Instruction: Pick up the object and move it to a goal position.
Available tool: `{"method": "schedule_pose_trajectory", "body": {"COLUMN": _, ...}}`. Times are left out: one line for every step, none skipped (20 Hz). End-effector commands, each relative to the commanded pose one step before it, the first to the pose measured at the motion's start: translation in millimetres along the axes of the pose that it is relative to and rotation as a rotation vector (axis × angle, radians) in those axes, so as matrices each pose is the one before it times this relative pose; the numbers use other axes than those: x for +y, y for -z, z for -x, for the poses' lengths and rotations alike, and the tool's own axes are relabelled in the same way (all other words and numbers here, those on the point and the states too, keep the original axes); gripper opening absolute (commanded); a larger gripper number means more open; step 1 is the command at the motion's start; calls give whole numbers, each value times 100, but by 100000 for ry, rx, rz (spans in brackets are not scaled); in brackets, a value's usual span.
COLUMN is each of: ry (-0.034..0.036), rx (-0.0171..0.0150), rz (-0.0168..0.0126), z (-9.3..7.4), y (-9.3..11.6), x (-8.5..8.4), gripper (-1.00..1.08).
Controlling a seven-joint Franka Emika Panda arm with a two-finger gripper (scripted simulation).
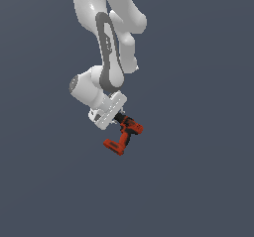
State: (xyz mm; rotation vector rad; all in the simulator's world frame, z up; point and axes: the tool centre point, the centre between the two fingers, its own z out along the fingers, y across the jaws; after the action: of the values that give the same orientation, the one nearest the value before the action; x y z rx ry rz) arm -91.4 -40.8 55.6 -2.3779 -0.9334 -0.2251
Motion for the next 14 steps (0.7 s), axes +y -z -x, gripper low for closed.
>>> {"method": "schedule_pose_trajectory", "body": {"ry": 387, "rx": -14, "rz": 285, "z": -464, "y": 715, "x": -1261, "gripper": -100}}
{"method": "schedule_pose_trajectory", "body": {"ry": -14, "rx": -64, "rz": -21, "z": -122, "y": 255, "x": -583, "gripper": -100}}
{"method": "schedule_pose_trajectory", "body": {"ry": 0, "rx": 0, "rz": 0, "z": -129, "y": 305, "x": -628, "gripper": -100}}
{"method": "schedule_pose_trajectory", "body": {"ry": -21, "rx": -89, "rz": -35, "z": -140, "y": 277, "x": -652, "gripper": -100}}
{"method": "schedule_pose_trajectory", "body": {"ry": 0, "rx": 0, "rz": 0, "z": -146, "y": 339, "x": -698, "gripper": -100}}
{"method": "schedule_pose_trajectory", "body": {"ry": -22, "rx": -85, "rz": -42, "z": -158, "y": 308, "x": -718, "gripper": -100}}
{"method": "schedule_pose_trajectory", "body": {"ry": 0, "rx": 0, "rz": 0, "z": -162, "y": 366, "x": -755, "gripper": -100}}
{"method": "schedule_pose_trajectory", "body": {"ry": -15, "rx": -56, "rz": -38, "z": -166, "y": 330, "x": -739, "gripper": -100}}
{"method": "schedule_pose_trajectory", "body": {"ry": -10, "rx": -36, "rz": -31, "z": -166, "y": 336, "x": -733, "gripper": -100}}
{"method": "schedule_pose_trajectory", "body": {"ry": 0, "rx": 0, "rz": 0, "z": -165, "y": 354, "x": -732, "gripper": -100}}
{"method": "schedule_pose_trajectory", "body": {"ry": -11, "rx": -39, "rz": -56, "z": -169, "y": 319, "x": -711, "gripper": -100}}
{"method": "schedule_pose_trajectory", "body": {"ry": 0, "rx": 0, "rz": 0, "z": -168, "y": 345, "x": -713, "gripper": -100}}
{"method": "schedule_pose_trajectory", "body": {"ry": -2, "rx": -17, "rz": -67, "z": -171, "y": 317, "x": -694, "gripper": -100}}
{"method": "schedule_pose_trajectory", "body": {"ry": 0, "rx": 0, "rz": 0, "z": -170, "y": 337, "x": -695, "gripper": -100}}
